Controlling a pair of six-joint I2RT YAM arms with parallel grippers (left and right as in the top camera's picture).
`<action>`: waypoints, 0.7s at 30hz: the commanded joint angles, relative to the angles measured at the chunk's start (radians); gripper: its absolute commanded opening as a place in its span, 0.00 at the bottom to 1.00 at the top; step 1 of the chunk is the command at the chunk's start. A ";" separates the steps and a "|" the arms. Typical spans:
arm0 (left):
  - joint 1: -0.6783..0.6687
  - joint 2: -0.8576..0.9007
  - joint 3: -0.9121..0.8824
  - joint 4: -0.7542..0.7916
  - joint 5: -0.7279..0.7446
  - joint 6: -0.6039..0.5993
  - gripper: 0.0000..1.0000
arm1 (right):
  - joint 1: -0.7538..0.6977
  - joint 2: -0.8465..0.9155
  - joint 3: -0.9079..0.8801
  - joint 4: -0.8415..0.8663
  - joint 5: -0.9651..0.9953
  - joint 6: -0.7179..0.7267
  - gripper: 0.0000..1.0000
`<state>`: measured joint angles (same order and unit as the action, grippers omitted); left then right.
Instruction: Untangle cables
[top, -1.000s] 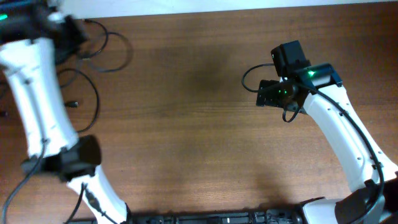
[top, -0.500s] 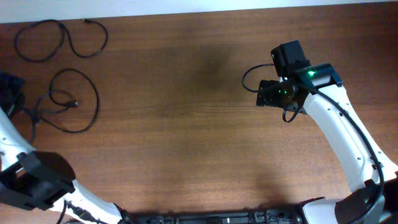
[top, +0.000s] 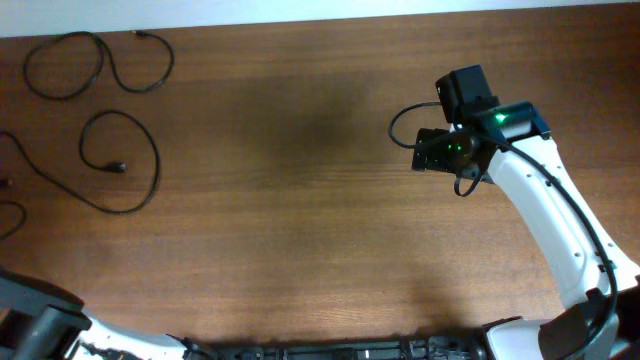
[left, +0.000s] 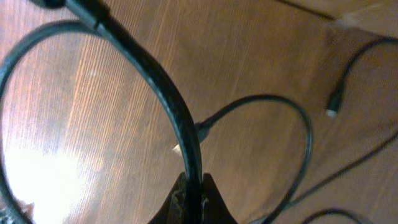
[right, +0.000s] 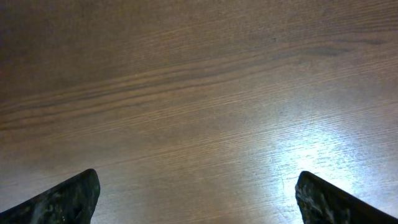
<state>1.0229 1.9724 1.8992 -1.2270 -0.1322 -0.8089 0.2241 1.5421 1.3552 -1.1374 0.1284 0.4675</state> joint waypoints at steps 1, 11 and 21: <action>0.021 -0.003 -0.114 0.111 0.132 0.029 0.00 | -0.002 0.003 0.000 0.000 0.015 0.001 0.98; 0.021 -0.002 -0.267 0.349 0.207 0.089 0.00 | -0.002 0.003 0.000 0.000 0.015 0.001 0.98; 0.020 0.017 -0.279 0.360 0.140 0.122 0.02 | -0.002 0.003 0.000 0.000 0.015 0.001 0.98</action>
<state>1.0435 1.9732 1.6321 -0.8703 0.0273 -0.7147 0.2241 1.5421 1.3552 -1.1374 0.1284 0.4675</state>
